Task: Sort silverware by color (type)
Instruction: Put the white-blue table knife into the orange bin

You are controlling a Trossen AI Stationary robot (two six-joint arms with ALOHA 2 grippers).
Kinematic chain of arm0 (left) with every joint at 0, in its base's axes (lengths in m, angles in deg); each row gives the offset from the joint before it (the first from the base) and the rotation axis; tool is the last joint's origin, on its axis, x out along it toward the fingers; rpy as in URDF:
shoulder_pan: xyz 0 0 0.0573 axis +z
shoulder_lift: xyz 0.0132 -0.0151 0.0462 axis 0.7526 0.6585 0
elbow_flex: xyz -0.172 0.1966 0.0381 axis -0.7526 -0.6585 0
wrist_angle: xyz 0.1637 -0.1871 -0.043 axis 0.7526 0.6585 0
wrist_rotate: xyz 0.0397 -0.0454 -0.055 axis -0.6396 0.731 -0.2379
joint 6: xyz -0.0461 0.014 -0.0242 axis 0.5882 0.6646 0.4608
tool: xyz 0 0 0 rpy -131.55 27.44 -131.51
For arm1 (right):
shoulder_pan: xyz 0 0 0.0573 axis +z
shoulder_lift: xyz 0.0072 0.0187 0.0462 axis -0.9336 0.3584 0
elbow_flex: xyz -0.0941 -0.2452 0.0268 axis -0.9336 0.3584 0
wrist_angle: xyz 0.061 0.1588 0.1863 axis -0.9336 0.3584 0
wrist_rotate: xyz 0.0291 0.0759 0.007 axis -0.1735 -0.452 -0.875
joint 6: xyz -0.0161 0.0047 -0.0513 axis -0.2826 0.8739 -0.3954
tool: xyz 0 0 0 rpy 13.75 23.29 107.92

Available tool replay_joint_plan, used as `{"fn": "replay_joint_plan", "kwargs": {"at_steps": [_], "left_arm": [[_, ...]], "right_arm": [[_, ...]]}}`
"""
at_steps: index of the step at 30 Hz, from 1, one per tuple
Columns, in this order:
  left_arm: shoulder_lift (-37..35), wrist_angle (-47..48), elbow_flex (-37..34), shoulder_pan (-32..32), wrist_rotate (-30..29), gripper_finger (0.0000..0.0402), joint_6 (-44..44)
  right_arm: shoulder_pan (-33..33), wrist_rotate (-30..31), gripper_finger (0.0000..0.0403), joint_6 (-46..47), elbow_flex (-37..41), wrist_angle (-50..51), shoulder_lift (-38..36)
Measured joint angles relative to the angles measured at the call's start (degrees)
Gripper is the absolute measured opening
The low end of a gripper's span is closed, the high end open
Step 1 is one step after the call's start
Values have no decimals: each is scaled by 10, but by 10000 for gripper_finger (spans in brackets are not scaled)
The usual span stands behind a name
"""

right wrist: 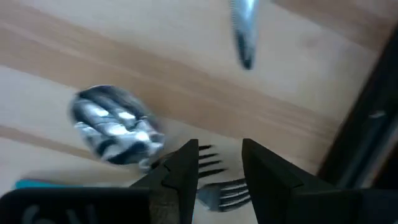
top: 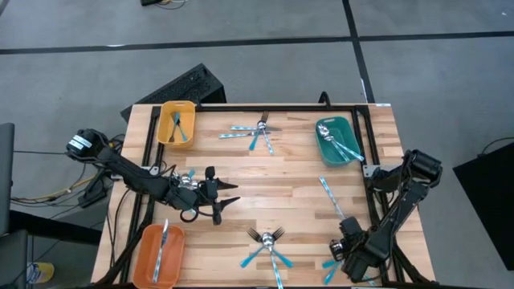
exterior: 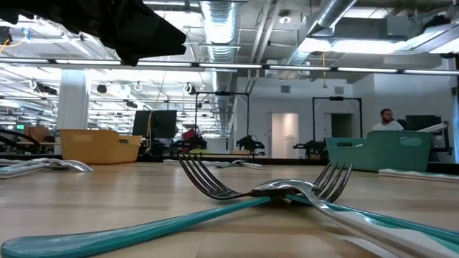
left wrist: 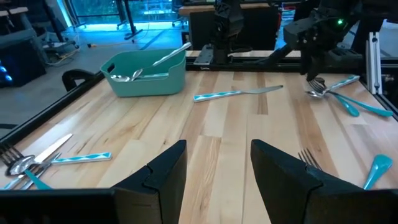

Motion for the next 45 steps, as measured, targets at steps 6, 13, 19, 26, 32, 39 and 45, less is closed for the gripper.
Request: {"fn": "replay_joint_plan", "kwargs": {"at_steps": [6,13,19,26,32,39,45], "left_arm": [[0,-6,0,14,1,167,-4],[0,-5,0,52,50,167,36],[0,-5,0,71,47,167,51],[0,-6,0,73,45,167,52],[0,-4,0,80,46,167,51],[0,-1,0,100,46,167,47],[0,0,0,104,46,167,41]], "right_arm": [[-35,99,145,-36,0,62,0],[-108,132,145,-206,0,84,0],[-168,172,146,-321,38,79,-21],[-207,174,147,-355,169,-61,-112],[-229,169,146,-370,243,-150,-159],[-266,143,142,-417,277,-212,-161],[-269,138,96,-423,278,-222,-168]]}}
